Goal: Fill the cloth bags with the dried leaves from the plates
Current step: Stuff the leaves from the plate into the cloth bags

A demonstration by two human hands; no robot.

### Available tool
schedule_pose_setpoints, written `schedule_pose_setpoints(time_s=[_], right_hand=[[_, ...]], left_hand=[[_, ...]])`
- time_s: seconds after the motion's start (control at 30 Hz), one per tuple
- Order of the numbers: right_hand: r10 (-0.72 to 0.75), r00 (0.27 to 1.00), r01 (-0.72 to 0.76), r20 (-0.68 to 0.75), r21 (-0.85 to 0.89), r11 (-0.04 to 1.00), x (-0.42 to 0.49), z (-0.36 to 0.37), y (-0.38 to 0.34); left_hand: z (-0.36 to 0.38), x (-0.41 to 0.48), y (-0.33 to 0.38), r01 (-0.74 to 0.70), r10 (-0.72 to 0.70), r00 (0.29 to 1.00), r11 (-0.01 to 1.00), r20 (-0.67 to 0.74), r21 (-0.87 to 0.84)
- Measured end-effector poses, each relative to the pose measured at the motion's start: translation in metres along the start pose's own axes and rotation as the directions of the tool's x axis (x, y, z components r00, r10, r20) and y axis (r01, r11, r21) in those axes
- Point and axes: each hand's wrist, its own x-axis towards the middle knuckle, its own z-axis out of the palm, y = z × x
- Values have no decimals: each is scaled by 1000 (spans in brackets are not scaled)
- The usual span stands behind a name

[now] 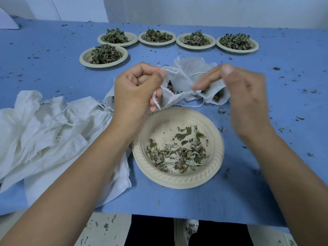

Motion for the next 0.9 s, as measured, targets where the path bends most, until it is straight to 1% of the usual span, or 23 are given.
schedule_pose_setpoints(time_s=[0.03,0.07,0.1,0.13,0.17,0.2,0.23,0.27,0.33,0.37,0.4,0.43,0.47,0.5,0.53,0.57,0.6,0.7,0.8,0.83,0.9], right_hand=[[76,993,-84,93,84,993,2,-10,0],[155,948,-186,277,90,978,4,-17,-2],[239,841,-287,485,26,958,5,-19,-3],[315,687,-359,654,-71,931,4,-18,-3],[370,551,-396,748,-155,905,1,-15,-2],[396,478,-402,784,-205,892,-2,-10,-1],[398,468,-395,789,-216,893,-5,-4,-1],[385,507,-376,771,-203,904,-6,2,0],[332,655,-276,679,-194,941,-5,7,2],[300,712,-218,635,-207,954,-3,6,3],[274,749,-158,603,-240,958,-2,4,4],[264,757,-100,598,-293,951,-2,1,5],[272,737,-51,619,-349,936,-2,0,5],[287,698,-12,656,-390,921,-3,0,4],[298,656,17,693,-408,913,-4,2,3],[297,629,30,718,-405,914,-5,6,3],[286,624,32,727,-390,920,-6,10,4],[224,674,33,704,-331,943,-7,18,4],[188,694,45,695,-302,952,-6,18,3],[173,711,36,681,-281,959,-6,16,3],[145,776,-29,614,-195,980,-4,11,1]], left_hand=[[0,1,0,-3,3,1000,1000,-19,-7],[0,1,0,-5,5,1000,1000,-29,-9],[0,1,-1,-5,5,1000,1000,-30,-9],[1,0,-1,-3,3,1000,1000,-25,-9],[1,0,-2,0,0,1000,1000,-18,-9],[2,0,-2,3,-3,1000,1000,-16,-7],[2,0,-2,4,-4,1000,1000,-19,-6],[2,1,-2,3,-3,1000,1000,-26,-4],[2,1,-2,-1,1,999,1000,-36,-4],[2,1,-2,-3,3,999,1000,-36,-4],[1,1,-2,-4,4,999,1000,-34,-2],[1,1,-2,-4,4,1000,1000,-30,0],[1,1,-2,-3,3,1000,1000,-27,0],[1,1,-2,0,0,1000,1000,-26,-2],[1,2,-2,3,-3,1000,1000,-27,-6],[0,2,-3,4,-5,1000,1000,-26,-8],[0,2,-3,4,-4,1000,1000,-23,-9],[0,2,-3,1,-1,1000,1000,-20,-10],[0,2,-2,6,-6,1000,1000,-25,-15],[1,2,-1,8,-8,1000,1000,-28,-16],[1,1,-1,10,-11,999,1000,-35,-13]])
